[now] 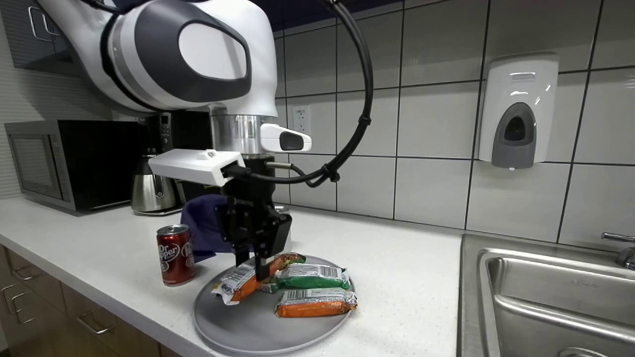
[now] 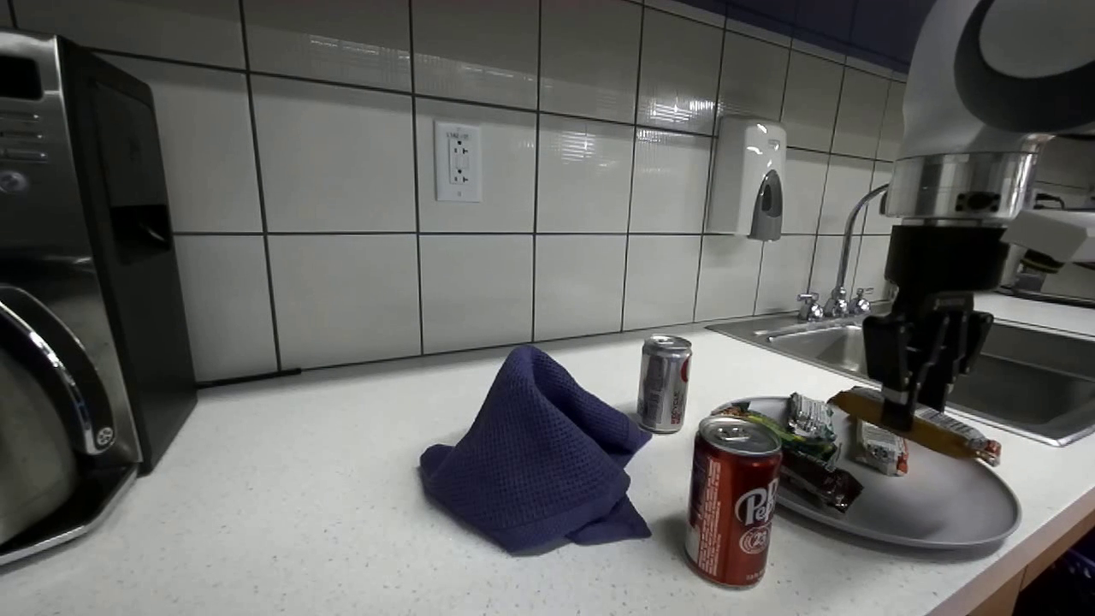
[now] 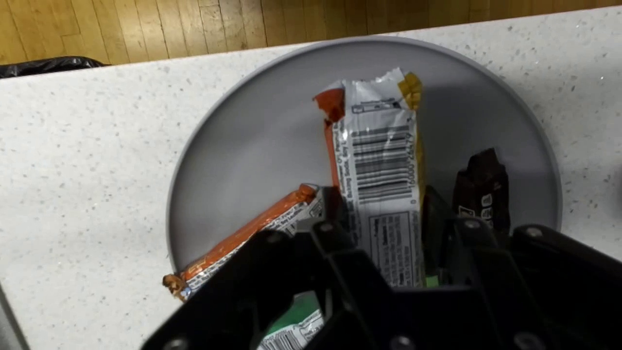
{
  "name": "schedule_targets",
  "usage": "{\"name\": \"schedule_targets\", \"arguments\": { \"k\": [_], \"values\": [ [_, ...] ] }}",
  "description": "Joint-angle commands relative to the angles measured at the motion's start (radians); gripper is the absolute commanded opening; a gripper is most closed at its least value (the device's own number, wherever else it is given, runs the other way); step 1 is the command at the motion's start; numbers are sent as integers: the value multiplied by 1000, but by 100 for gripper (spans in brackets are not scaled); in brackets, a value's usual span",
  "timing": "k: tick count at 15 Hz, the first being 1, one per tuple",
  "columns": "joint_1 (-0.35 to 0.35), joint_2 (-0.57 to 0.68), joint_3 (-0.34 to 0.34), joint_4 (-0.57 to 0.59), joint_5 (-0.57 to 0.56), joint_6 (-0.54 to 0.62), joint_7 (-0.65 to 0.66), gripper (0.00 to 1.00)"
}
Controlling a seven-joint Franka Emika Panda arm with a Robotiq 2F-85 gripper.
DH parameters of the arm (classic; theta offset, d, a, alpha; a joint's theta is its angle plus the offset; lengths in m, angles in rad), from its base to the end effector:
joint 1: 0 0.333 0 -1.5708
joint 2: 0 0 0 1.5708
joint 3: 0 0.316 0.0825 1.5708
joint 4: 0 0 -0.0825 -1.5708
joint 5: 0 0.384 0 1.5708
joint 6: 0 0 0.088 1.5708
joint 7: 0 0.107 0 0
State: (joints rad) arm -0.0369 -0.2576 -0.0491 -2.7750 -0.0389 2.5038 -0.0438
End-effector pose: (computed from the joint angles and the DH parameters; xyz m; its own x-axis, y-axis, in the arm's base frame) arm 0.3759 -0.0310 0.2879 0.9999 -0.0091 -0.0143 -0.0090 -0.9999 0.0096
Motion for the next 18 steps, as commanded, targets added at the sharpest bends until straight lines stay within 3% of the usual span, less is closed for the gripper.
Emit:
{"name": "schedule_targets", "arguments": {
  "k": [1, 18],
  "values": [
    [1, 5, 29, 1, -17, 10, 48, 17],
    [6, 137, 34, 1, -1, 91, 87, 17]
  ]
}}
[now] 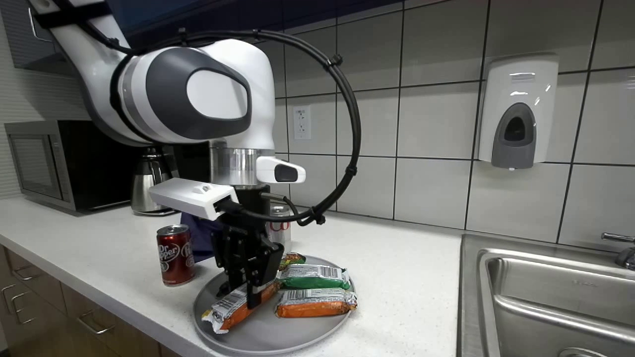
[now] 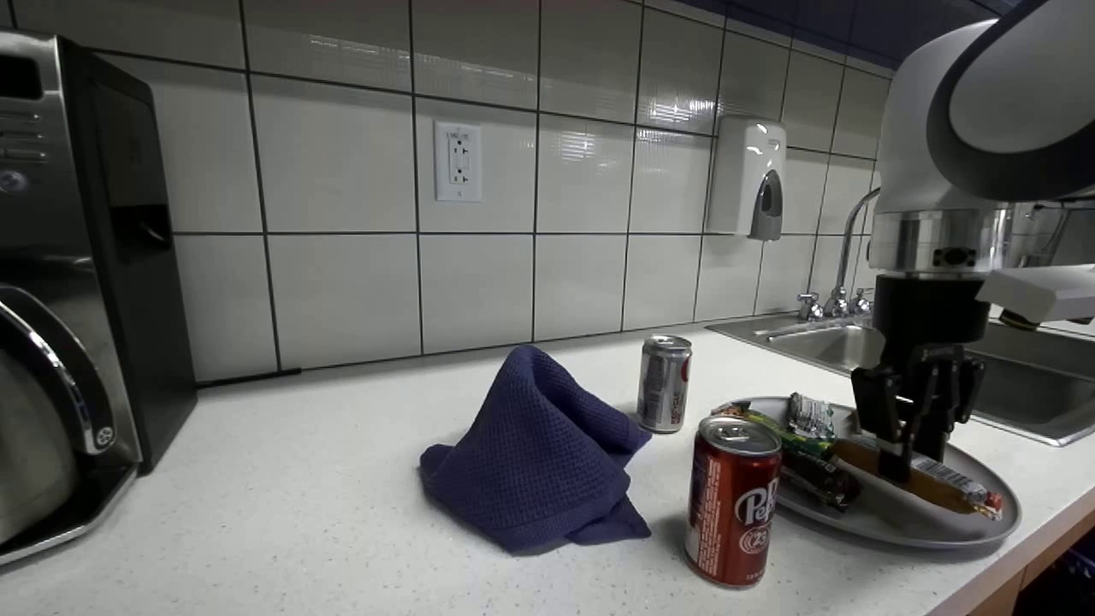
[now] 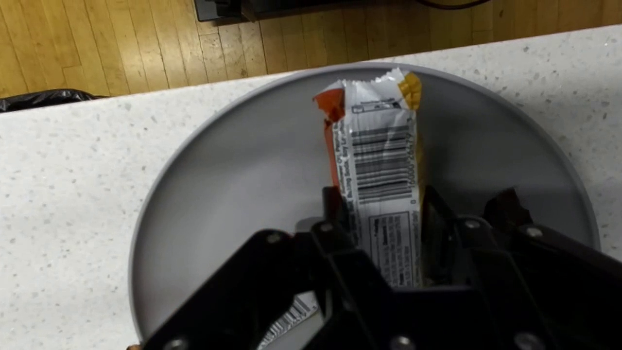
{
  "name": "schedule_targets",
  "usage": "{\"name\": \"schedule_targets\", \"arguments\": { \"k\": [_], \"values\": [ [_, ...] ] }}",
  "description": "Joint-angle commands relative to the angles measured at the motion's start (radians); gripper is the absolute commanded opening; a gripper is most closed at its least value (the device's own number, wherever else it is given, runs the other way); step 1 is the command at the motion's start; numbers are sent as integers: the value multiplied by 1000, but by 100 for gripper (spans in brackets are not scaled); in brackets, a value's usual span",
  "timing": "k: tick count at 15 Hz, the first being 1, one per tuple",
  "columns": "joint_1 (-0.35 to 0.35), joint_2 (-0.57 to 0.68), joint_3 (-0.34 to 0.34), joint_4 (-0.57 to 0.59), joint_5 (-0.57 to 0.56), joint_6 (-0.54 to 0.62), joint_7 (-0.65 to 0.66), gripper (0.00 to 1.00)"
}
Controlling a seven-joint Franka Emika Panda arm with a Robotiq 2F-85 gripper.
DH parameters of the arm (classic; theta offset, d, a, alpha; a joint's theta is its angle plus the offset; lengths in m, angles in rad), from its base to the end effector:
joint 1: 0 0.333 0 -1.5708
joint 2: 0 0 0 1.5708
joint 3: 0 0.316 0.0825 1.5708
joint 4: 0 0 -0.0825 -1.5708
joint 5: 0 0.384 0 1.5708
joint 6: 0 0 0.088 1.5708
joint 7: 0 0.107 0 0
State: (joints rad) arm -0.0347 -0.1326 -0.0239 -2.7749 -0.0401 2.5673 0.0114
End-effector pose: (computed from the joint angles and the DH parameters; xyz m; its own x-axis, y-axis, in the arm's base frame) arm 0.3754 -0.0210 0.2462 0.9965 -0.0357 -0.0750 -0.0345 -0.9993 0.0169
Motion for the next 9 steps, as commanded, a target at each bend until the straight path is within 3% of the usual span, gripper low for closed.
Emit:
{"name": "schedule_targets", "arguments": {
  "k": [1, 2, 7, 9],
  "values": [
    [4, 16, 9, 1, -1, 32, 33, 17],
    [4, 18, 9, 1, -2, 35, 35, 65],
    [4, 0, 3, 1, 11, 20, 19, 96],
    [3, -17, -2, 3, 25, 4, 7, 100]
  ]
}}
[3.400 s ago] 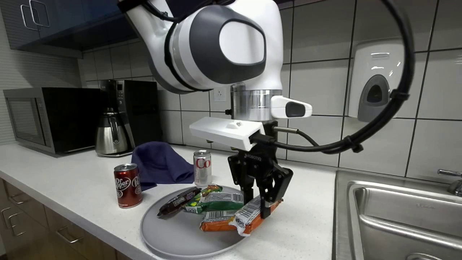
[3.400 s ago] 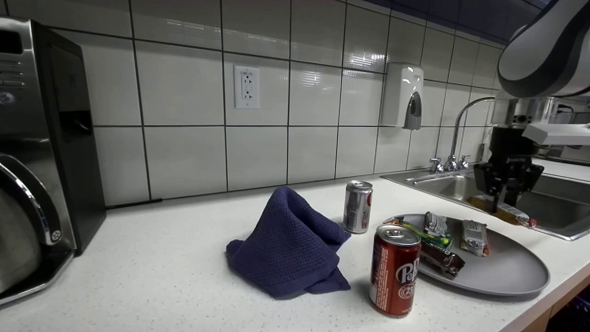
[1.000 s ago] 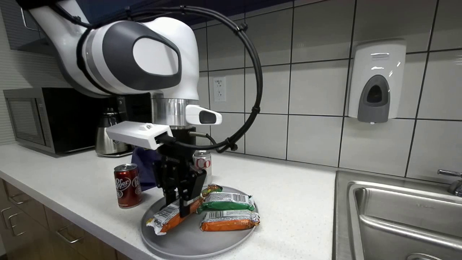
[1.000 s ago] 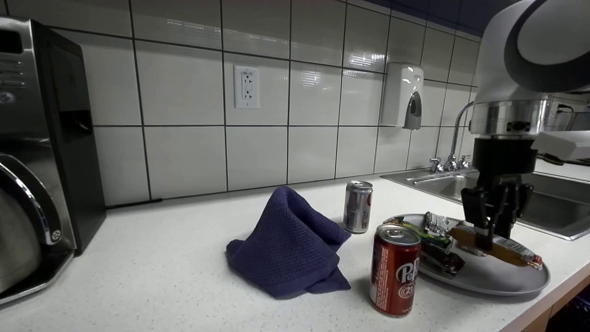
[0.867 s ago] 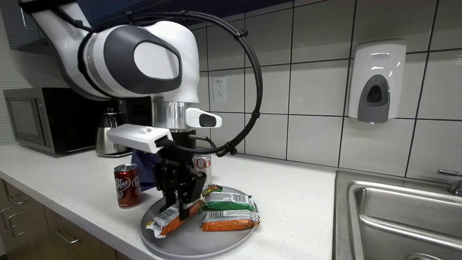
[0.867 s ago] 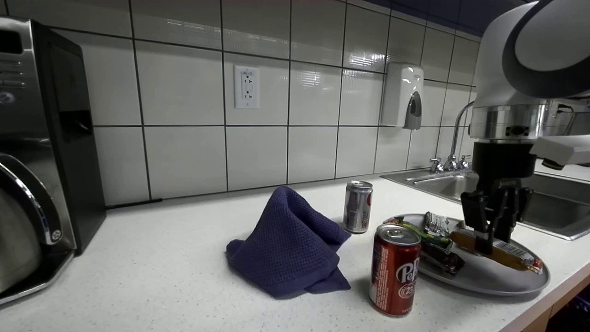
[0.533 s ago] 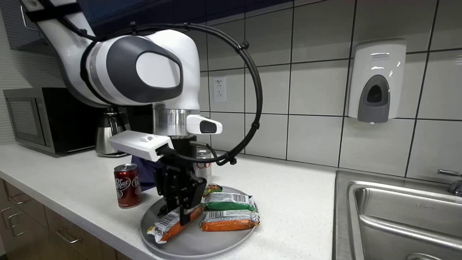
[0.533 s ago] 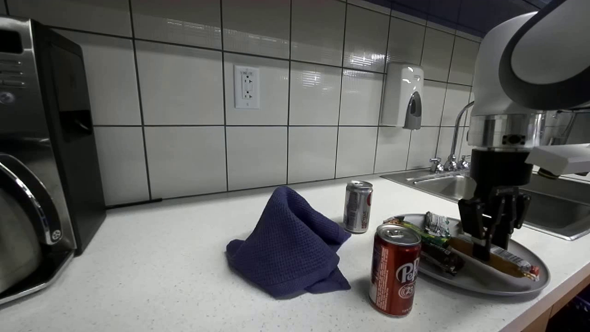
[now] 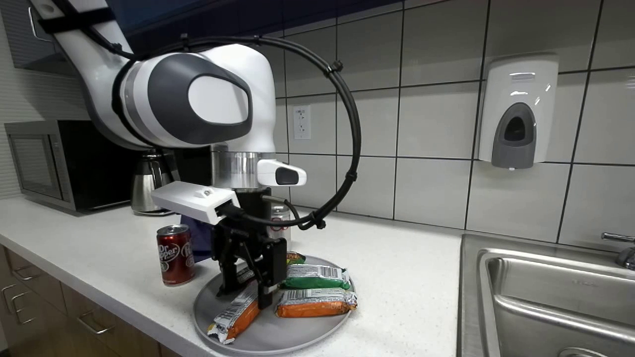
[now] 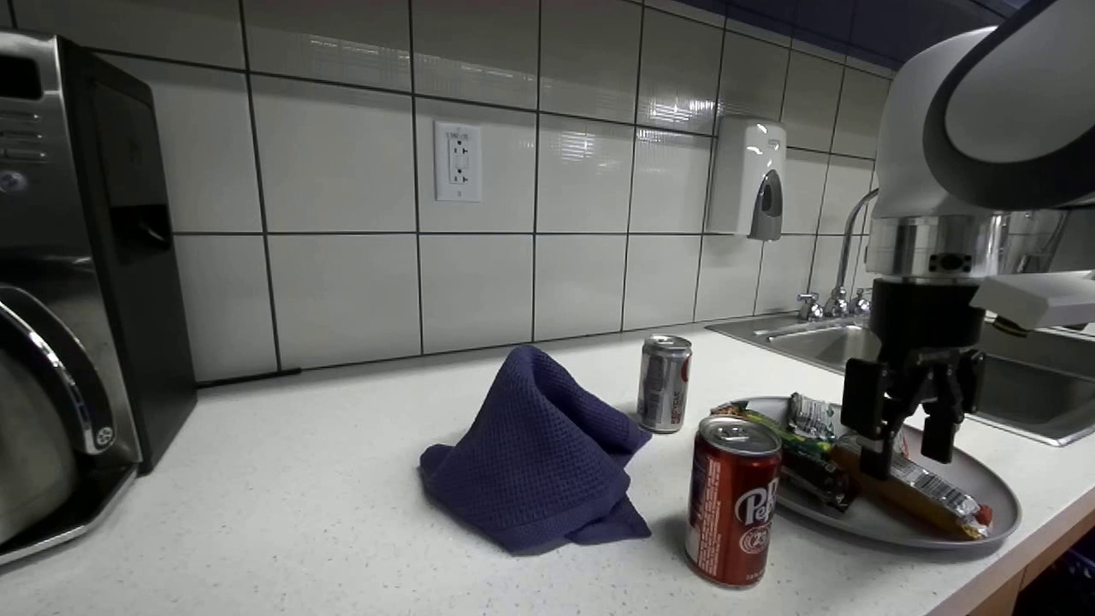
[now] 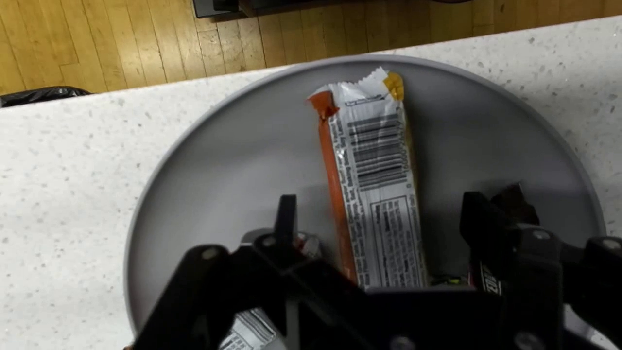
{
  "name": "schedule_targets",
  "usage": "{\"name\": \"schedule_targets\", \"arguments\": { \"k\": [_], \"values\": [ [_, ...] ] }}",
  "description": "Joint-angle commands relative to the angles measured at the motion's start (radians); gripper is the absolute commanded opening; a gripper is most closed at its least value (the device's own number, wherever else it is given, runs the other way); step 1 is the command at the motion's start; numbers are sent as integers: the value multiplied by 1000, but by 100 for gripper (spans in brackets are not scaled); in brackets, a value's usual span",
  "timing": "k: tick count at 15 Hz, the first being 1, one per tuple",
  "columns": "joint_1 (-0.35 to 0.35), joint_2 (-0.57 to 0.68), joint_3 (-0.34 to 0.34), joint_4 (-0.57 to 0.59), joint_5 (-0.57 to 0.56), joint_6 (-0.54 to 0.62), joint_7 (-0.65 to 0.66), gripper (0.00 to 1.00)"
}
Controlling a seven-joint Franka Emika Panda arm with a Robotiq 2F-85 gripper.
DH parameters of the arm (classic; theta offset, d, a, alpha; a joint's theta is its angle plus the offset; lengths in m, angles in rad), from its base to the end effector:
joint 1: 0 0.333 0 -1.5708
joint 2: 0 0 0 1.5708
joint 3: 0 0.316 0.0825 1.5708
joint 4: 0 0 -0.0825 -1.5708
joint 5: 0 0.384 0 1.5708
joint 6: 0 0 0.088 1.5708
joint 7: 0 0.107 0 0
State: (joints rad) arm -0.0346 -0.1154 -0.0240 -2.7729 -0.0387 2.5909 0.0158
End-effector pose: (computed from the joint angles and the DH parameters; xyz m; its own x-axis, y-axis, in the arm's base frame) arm 0.3774 -0.0211 0.2423 0.9969 -0.0409 -0.0665 -0.0399 -0.9991 0.0163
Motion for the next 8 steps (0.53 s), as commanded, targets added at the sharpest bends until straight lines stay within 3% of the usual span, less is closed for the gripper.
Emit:
{"name": "schedule_targets", "arguments": {
  "k": [1, 8],
  "values": [
    [3, -43, -5, 2, 32, -28, -2, 100],
    [-4, -155, -28, -10, 70, -79, -20, 100]
  ]
}}
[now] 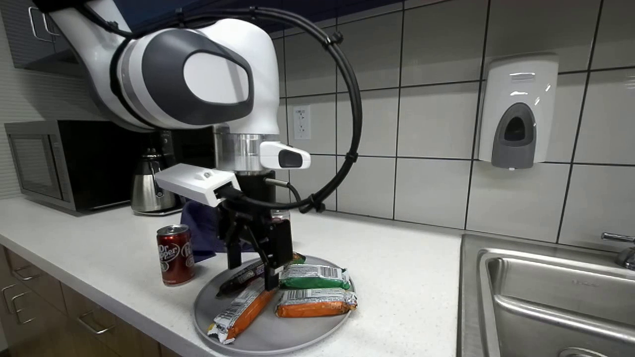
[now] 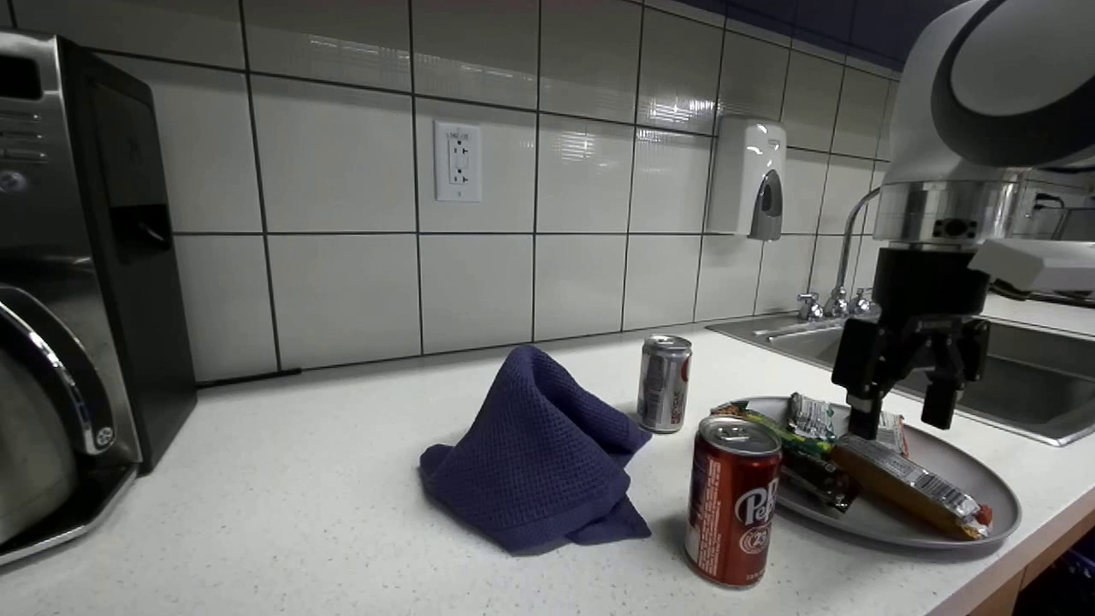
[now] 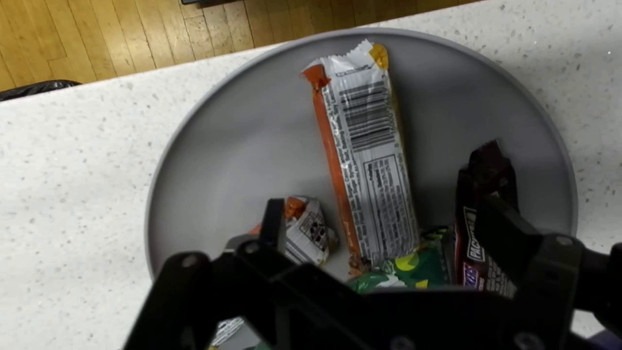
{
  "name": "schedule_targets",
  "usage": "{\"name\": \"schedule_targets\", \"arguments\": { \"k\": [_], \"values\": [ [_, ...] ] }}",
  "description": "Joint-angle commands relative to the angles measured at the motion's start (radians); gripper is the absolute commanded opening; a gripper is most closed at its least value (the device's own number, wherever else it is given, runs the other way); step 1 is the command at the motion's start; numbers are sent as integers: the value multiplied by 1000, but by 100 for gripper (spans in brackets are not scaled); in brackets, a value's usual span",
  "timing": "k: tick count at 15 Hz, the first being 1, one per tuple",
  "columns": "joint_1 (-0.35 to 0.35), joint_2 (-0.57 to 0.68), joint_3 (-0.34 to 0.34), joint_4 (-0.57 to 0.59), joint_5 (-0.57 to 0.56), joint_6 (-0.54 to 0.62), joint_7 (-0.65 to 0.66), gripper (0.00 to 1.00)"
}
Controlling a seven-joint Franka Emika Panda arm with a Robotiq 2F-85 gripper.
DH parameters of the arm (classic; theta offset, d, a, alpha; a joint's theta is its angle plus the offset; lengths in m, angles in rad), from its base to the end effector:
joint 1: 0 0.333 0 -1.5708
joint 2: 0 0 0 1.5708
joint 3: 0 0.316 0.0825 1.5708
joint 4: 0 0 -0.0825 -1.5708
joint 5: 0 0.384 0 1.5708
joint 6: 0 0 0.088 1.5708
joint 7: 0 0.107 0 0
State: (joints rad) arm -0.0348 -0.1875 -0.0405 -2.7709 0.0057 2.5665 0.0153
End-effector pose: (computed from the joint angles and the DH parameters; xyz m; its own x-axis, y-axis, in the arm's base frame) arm 0.3807 -0.0280 0.2683 0.9954 -0.0944 -0.0173 -0.0946 -0.9955 -0.0103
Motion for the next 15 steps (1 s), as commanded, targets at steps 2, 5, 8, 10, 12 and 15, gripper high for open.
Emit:
{"name": "schedule_targets", "arguments": {
  "k": [2, 5, 8, 10, 12, 15],
  "values": [
    [-5, -116, -20, -11, 26, -73, -22, 100],
    [-5, -162, -34, -11, 34, -104, -31, 100],
    [-6, -209, -48, -10, 38, -135, -40, 100],
    [-8, -238, -56, -10, 37, -153, -44, 100],
    [-11, -264, -63, -10, 32, -171, -48, 100],
    [-12, -300, -75, -10, 29, -194, -63, 100]
  ]
}}
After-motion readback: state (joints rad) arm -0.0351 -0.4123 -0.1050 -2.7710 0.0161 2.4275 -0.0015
